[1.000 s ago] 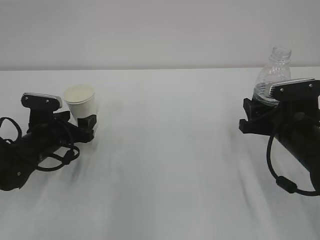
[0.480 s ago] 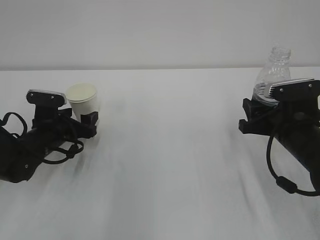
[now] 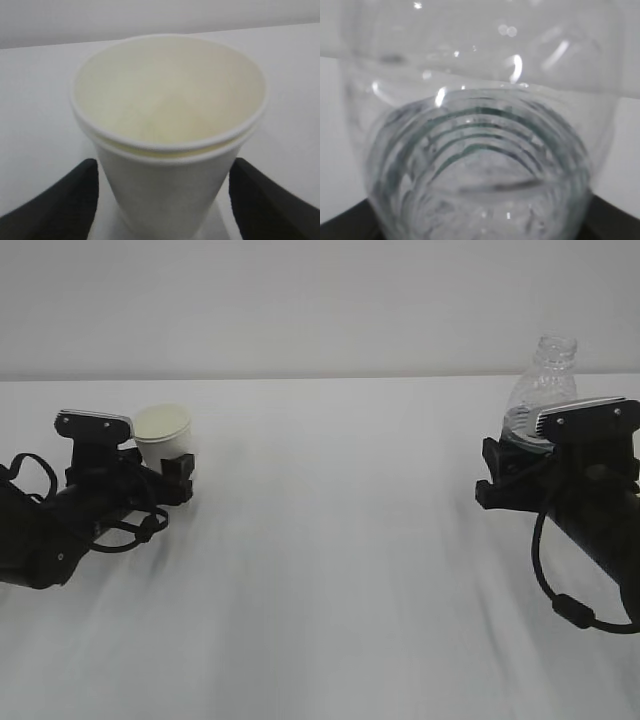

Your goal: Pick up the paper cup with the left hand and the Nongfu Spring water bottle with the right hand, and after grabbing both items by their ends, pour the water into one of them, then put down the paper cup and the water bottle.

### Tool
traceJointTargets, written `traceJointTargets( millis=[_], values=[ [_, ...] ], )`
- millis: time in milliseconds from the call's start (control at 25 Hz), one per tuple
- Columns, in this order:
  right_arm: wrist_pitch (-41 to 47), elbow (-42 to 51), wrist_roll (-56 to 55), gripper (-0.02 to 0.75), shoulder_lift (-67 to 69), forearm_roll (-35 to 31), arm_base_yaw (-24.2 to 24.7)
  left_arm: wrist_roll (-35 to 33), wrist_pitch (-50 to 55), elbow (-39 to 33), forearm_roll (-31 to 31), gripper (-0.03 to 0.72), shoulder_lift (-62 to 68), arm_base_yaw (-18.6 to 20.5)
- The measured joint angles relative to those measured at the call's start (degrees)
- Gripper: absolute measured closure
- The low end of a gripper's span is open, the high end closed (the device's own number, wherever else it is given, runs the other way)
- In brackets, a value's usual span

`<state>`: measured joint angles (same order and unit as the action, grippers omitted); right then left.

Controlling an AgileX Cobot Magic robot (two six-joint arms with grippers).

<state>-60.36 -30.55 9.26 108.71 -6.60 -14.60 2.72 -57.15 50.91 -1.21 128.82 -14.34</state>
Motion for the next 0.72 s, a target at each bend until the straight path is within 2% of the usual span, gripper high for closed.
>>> traceJointTargets(
  millis=[600, 720],
  values=[
    [0.1, 0.0, 0.0, 0.272, 0.0, 0.1, 0.0, 0.0, 4.0, 5.7, 0.6, 0.102, 1.5, 0.0],
    [0.1, 0.0, 0.0, 0.272, 0.0, 0.1, 0.0, 0.0, 4.0, 5.9, 0.6, 0.123, 2.3, 0.0]
  ],
)
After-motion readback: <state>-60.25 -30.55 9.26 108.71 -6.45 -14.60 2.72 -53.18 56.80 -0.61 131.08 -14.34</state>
